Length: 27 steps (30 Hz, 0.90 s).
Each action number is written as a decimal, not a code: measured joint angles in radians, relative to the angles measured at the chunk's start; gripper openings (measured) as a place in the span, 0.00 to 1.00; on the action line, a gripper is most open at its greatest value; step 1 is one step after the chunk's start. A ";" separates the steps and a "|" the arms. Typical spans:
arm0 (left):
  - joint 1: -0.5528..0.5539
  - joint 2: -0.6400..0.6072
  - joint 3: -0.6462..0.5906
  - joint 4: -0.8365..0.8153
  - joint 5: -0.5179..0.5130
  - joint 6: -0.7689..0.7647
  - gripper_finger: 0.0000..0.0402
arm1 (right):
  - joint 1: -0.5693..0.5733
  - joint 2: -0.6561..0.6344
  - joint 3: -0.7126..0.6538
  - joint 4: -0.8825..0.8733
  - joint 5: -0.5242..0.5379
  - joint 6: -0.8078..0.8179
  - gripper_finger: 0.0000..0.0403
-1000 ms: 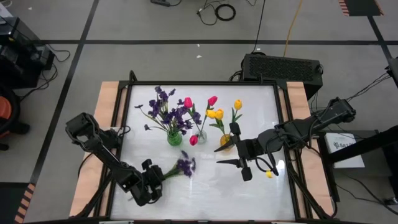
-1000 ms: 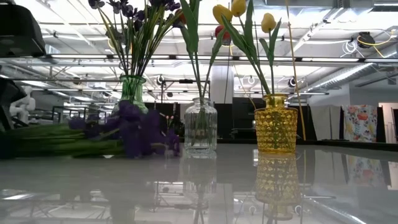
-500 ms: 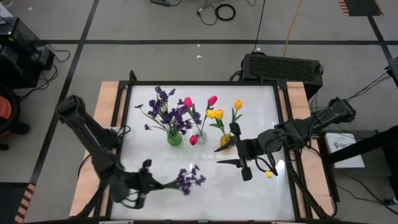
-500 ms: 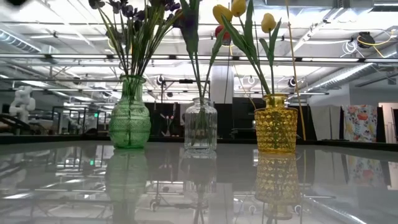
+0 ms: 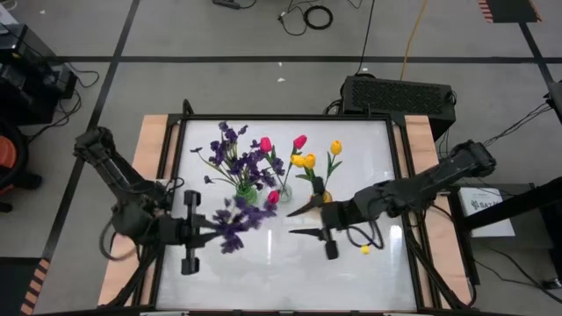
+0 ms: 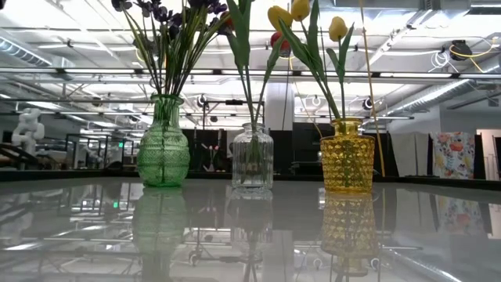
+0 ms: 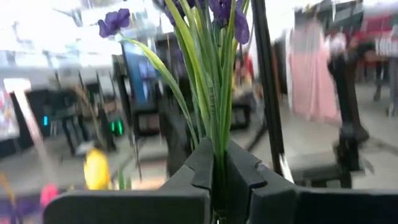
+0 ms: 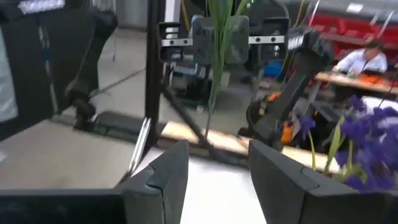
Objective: Sort flowers into vase by color
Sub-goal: Put the purple flowers into the green vase
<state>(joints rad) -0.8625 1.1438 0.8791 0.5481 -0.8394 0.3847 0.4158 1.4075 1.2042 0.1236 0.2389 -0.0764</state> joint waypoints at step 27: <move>0.260 0.244 0.000 0.619 0.559 0.312 0.04 | -0.027 0.295 0.077 0.345 0.095 -0.093 0.53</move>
<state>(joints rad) -0.6020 1.3876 0.8791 1.1668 -0.2808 0.6968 0.3890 1.7023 1.2816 0.4681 0.3340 -0.1696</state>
